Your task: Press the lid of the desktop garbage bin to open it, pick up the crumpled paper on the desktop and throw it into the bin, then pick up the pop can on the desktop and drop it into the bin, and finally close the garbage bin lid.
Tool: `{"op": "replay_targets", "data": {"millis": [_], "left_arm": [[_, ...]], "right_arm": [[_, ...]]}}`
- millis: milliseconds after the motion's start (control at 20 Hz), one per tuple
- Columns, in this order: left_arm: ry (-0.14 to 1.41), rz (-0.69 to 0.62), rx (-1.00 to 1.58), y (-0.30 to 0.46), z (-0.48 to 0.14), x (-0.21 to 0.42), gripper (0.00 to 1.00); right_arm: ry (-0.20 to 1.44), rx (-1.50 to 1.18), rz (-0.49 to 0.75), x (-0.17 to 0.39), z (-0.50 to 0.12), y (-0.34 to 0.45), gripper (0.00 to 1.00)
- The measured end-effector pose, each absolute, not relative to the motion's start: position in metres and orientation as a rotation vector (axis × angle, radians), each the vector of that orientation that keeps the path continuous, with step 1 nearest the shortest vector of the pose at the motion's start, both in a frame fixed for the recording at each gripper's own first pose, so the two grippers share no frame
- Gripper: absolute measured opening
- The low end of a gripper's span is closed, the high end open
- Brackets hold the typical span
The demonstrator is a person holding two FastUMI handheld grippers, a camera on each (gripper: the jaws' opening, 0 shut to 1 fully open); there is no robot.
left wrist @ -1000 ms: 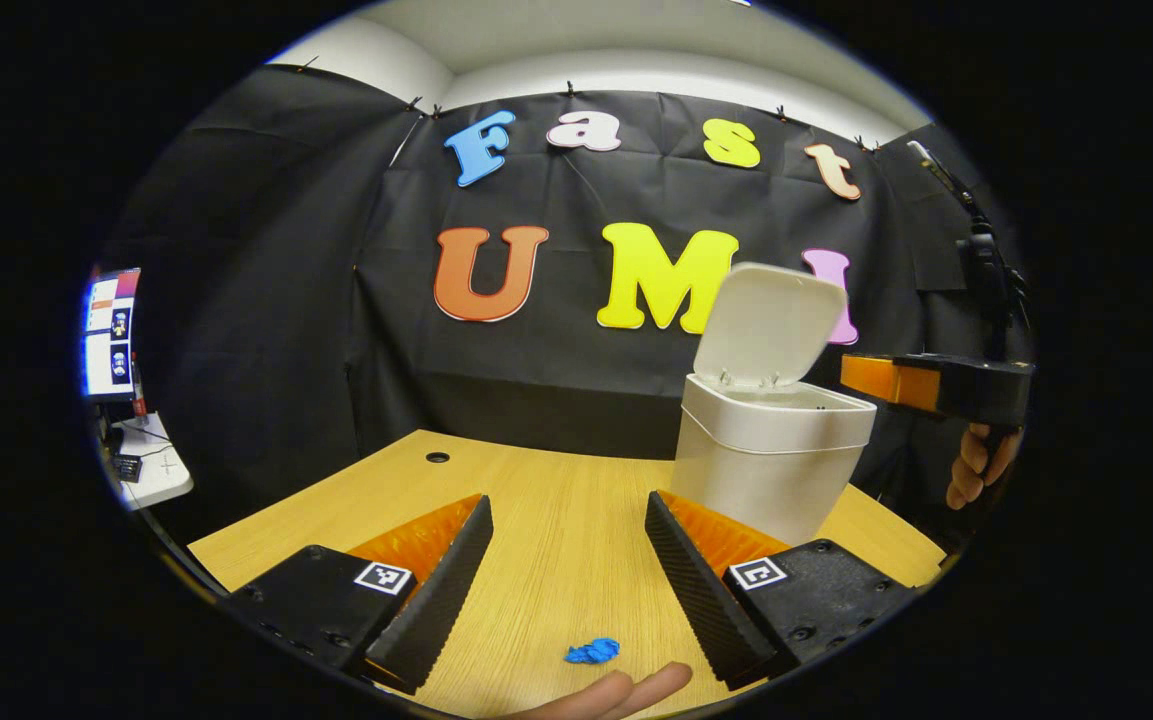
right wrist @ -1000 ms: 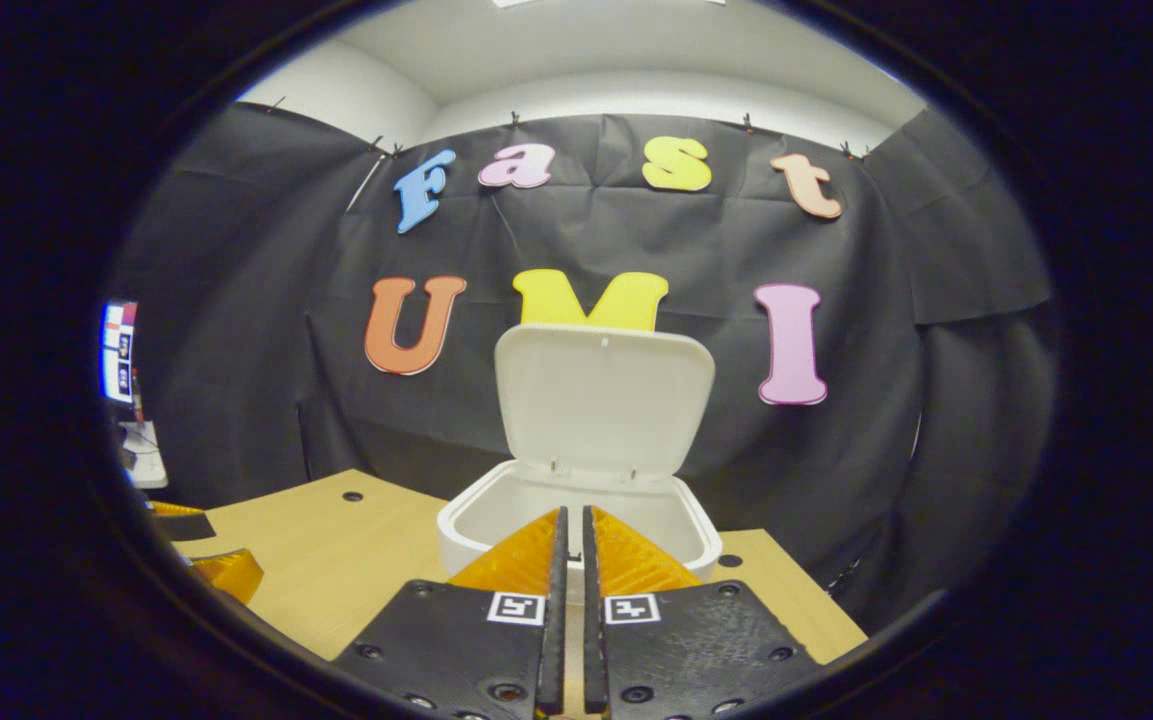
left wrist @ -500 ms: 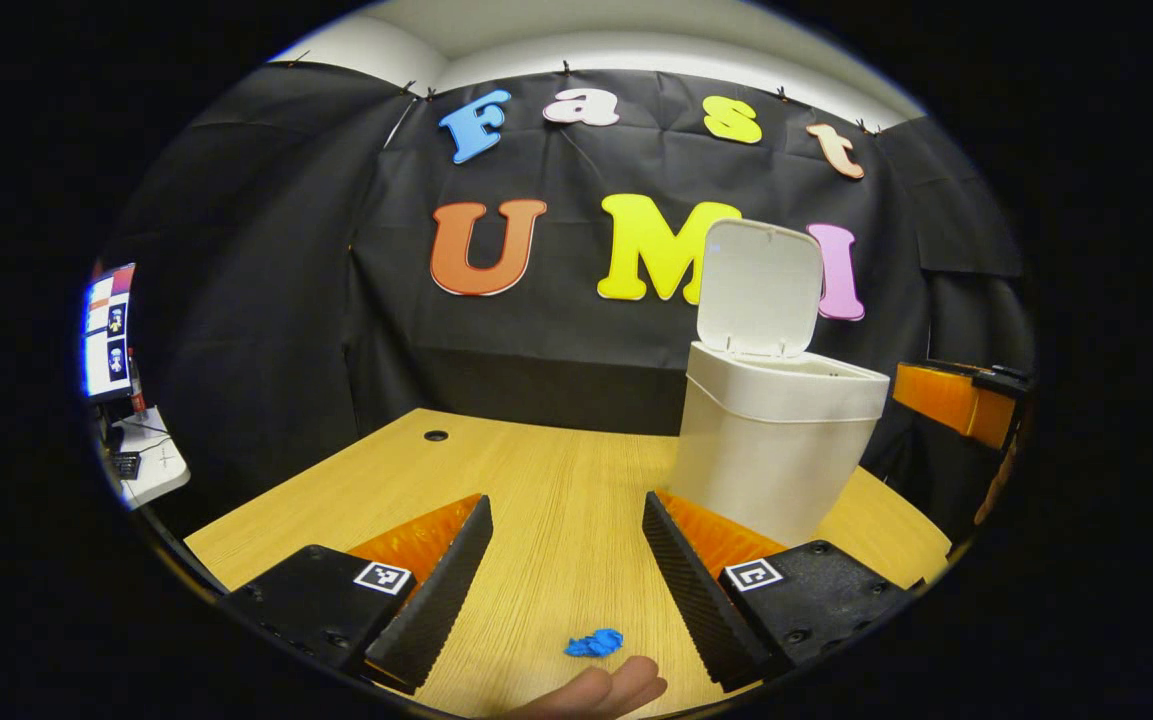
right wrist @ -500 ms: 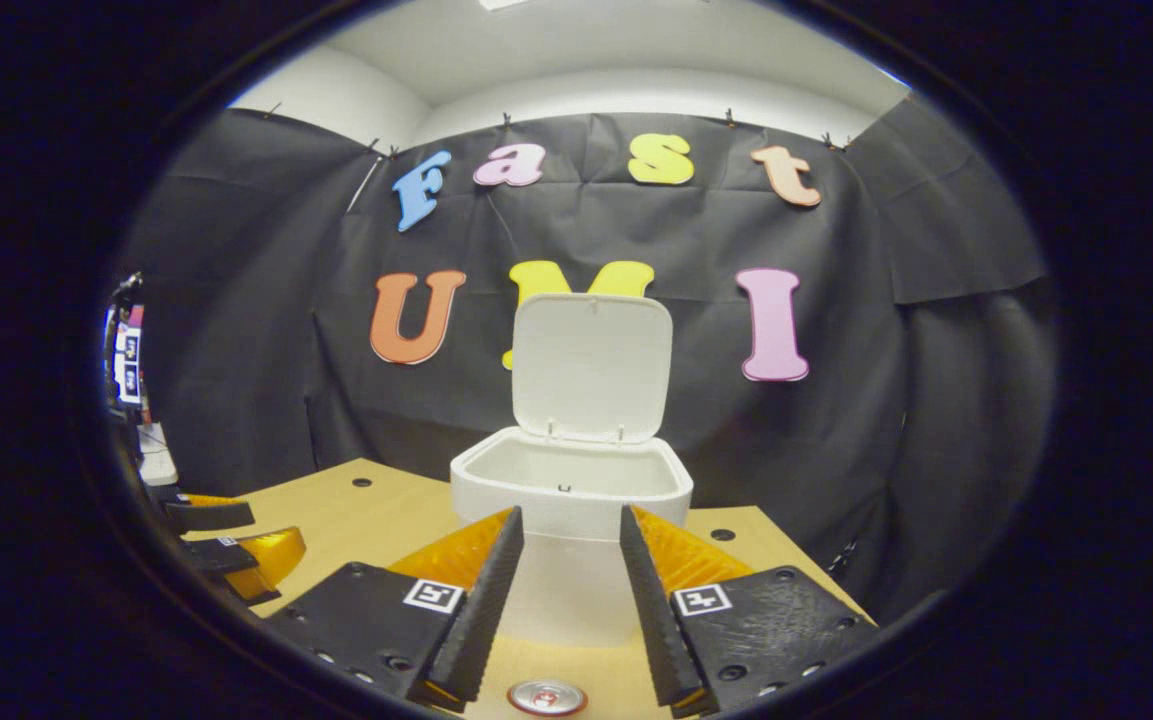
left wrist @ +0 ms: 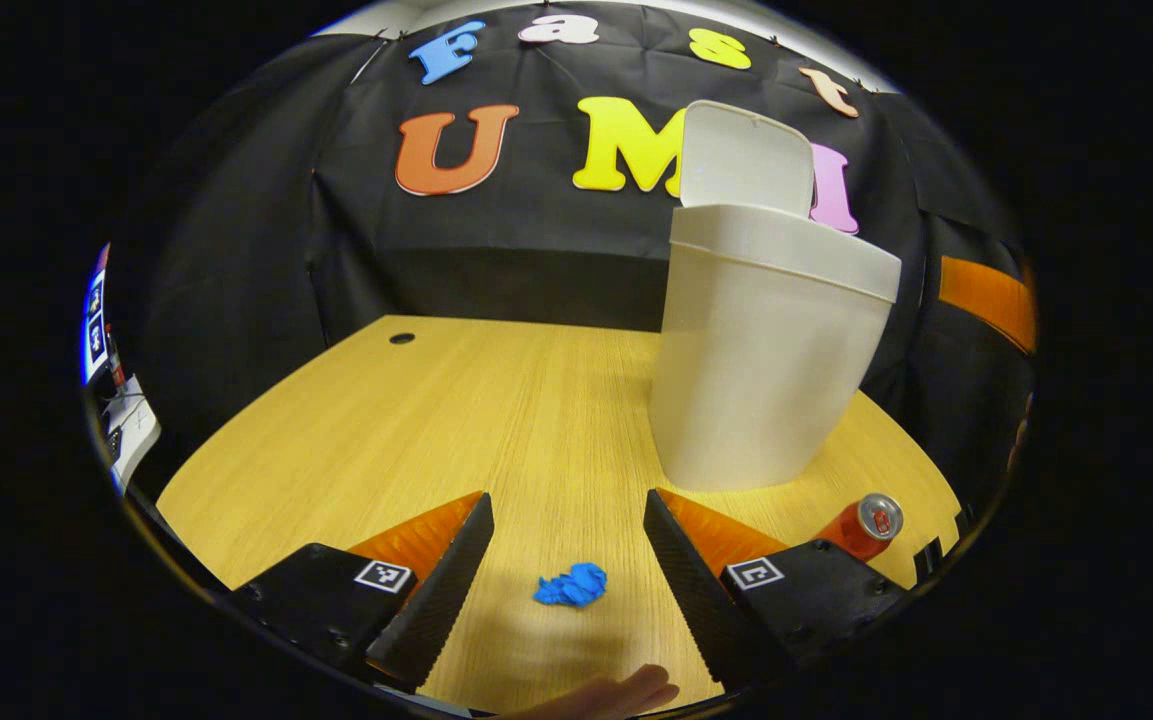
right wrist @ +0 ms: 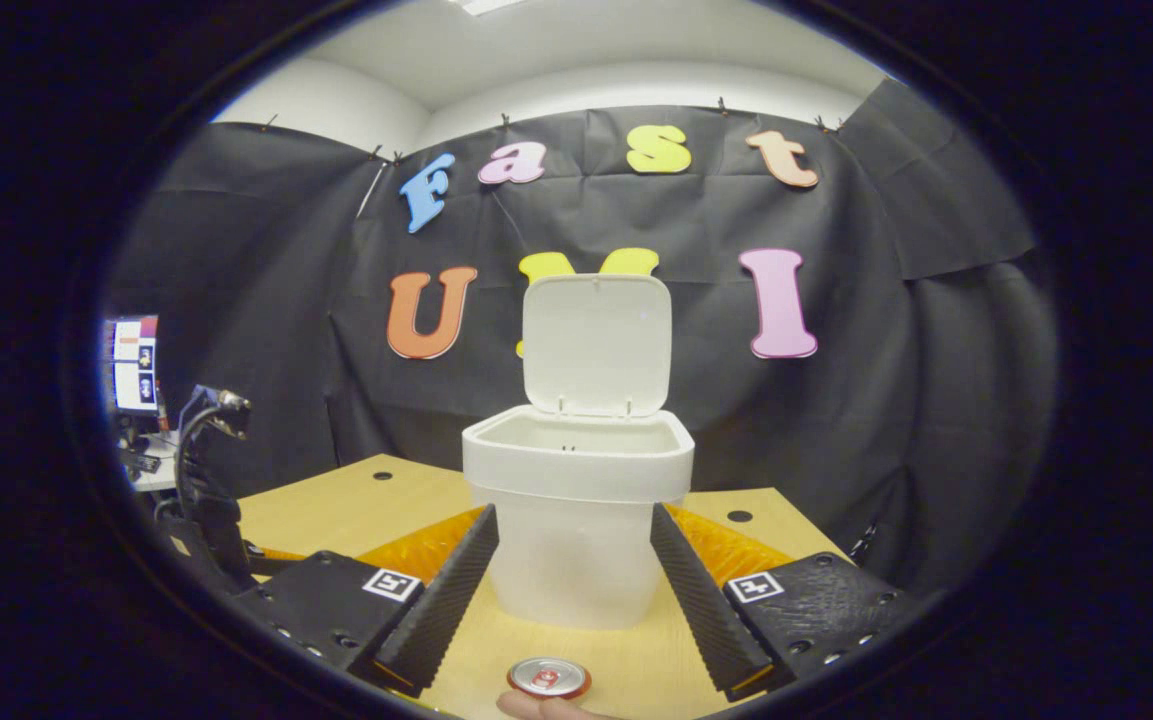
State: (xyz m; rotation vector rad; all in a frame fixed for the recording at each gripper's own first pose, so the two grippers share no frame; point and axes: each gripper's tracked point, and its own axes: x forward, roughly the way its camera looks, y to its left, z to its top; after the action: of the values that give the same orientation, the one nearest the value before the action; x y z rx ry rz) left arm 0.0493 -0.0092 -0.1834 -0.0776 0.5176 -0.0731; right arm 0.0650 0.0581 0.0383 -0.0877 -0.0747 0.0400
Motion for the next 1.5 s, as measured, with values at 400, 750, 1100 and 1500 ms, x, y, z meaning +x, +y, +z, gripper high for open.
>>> {"op": "replay_targets", "data": {"millis": [400,750,1100,1500], "left_arm": [[0.654,-0.061,0.016,-0.008,-0.24,0.034,0.98],[0.68,-0.074,0.022,-0.009,-0.261,0.034,0.96],[0.655,-0.084,0.027,-0.003,-0.272,0.041,0.76],[0.627,-0.094,0.04,0.007,-0.271,0.051,0.5]], "right_arm": [[-0.104,-0.148,0.022,0.043,0.019,0.044,0.95],[-0.085,-0.109,0.011,0.026,-0.022,0.035,0.95],[0.013,-0.081,0.039,0.023,-0.079,0.042,0.95],[0.169,0.015,0.064,0.028,-0.168,0.063,0.97]]}}
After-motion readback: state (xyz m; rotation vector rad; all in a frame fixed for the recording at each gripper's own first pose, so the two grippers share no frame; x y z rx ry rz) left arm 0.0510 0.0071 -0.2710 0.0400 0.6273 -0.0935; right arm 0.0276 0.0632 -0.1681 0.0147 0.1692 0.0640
